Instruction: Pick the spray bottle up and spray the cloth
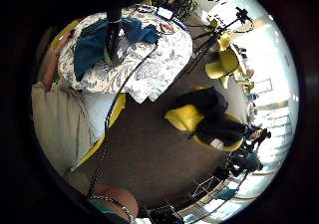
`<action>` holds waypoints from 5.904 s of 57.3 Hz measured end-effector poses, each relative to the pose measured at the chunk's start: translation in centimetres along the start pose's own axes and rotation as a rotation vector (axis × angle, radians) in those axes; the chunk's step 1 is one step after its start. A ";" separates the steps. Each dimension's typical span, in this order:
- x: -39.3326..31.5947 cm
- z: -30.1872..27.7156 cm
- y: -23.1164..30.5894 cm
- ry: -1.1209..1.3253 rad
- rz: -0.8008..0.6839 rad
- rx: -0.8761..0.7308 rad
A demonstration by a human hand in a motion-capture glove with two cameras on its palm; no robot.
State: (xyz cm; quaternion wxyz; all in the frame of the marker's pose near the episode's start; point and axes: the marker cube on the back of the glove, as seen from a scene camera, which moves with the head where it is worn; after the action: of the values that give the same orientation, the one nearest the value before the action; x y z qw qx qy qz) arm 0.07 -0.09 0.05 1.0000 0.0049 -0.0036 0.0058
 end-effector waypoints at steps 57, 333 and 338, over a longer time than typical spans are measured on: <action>0.0 8.3 -3.7 -0.591 0.188 0.097; -28.4 24.6 -47.4 -1.176 -0.115 0.228; -28.5 24.7 -47.9 -1.174 -0.125 0.211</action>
State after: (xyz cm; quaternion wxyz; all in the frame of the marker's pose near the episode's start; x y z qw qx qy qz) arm -28.06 -48.51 24.10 0.8233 0.1065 -0.5547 -0.0562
